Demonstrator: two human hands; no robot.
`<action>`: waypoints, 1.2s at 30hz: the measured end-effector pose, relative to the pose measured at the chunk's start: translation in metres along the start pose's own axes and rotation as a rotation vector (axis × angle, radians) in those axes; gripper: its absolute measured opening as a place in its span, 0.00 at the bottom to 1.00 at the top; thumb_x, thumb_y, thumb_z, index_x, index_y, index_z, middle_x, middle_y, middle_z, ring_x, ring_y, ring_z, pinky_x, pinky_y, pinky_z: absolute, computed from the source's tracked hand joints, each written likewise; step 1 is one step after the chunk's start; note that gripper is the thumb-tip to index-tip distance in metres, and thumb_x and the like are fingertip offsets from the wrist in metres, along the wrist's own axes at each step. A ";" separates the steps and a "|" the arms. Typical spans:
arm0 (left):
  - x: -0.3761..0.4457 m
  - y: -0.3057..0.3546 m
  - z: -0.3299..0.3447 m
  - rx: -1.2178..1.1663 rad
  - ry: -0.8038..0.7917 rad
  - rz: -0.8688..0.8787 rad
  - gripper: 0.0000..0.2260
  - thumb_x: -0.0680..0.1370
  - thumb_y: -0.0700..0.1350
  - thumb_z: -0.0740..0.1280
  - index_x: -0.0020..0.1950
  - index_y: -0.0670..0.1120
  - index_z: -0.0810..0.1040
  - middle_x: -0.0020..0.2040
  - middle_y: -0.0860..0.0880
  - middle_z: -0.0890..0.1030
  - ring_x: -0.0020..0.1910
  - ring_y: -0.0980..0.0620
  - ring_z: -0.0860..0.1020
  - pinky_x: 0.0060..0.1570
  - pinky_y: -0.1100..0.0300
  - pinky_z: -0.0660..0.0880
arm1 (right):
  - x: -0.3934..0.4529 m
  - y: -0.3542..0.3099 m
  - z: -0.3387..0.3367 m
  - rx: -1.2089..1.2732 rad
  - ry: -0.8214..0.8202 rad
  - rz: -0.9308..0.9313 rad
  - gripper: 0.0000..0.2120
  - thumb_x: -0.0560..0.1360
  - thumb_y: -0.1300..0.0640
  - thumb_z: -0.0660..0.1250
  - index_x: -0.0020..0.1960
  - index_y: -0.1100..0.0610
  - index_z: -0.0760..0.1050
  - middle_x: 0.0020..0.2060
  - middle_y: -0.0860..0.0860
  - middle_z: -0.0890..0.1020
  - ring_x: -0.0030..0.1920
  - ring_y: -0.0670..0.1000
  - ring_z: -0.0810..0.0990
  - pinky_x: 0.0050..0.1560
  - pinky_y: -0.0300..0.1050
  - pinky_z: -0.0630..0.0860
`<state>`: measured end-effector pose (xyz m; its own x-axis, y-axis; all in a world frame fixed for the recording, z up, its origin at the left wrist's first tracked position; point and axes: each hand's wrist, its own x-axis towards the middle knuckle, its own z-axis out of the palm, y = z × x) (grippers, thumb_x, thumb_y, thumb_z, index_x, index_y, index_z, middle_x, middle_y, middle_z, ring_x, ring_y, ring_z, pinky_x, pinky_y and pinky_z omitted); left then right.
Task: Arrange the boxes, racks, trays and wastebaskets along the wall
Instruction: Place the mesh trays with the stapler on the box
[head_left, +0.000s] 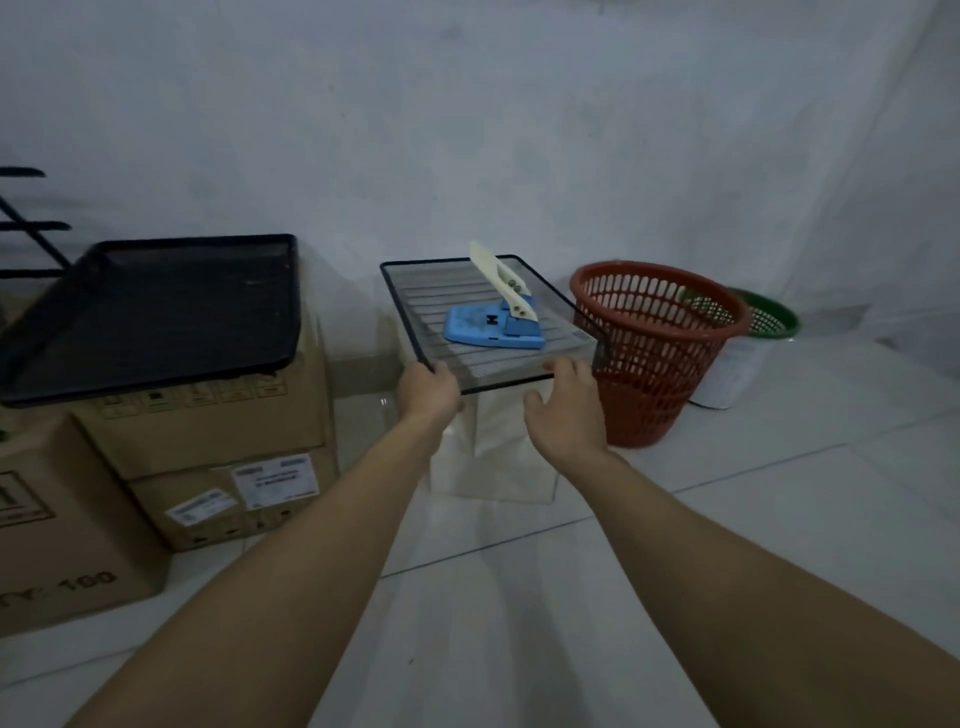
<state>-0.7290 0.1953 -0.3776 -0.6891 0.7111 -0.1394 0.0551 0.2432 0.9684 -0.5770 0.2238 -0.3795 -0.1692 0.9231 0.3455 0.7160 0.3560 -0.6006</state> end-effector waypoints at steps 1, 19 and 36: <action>0.003 0.002 0.002 -0.054 0.042 -0.016 0.08 0.83 0.47 0.57 0.51 0.44 0.71 0.48 0.43 0.81 0.41 0.47 0.81 0.36 0.57 0.75 | 0.004 0.002 -0.002 0.008 0.015 0.009 0.20 0.77 0.55 0.65 0.67 0.57 0.70 0.66 0.53 0.68 0.65 0.54 0.69 0.64 0.49 0.70; -0.020 0.054 -0.069 -0.230 0.027 0.091 0.09 0.83 0.38 0.58 0.50 0.43 0.77 0.32 0.49 0.83 0.35 0.51 0.81 0.42 0.54 0.79 | 0.052 -0.024 -0.044 0.297 0.166 0.455 0.10 0.77 0.62 0.66 0.58 0.60 0.75 0.54 0.55 0.80 0.53 0.58 0.82 0.48 0.43 0.75; -0.025 0.080 -0.287 0.361 0.243 0.164 0.15 0.74 0.39 0.69 0.57 0.48 0.70 0.50 0.48 0.77 0.49 0.48 0.78 0.48 0.49 0.80 | 0.023 -0.188 0.015 0.634 -0.016 0.275 0.09 0.77 0.62 0.64 0.42 0.64 0.80 0.38 0.55 0.81 0.35 0.52 0.78 0.31 0.40 0.72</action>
<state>-0.9151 0.0078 -0.2368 -0.7972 0.5947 0.1041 0.3962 0.3851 0.8335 -0.7251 0.1802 -0.2696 -0.0519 0.9923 0.1123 0.2011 0.1205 -0.9721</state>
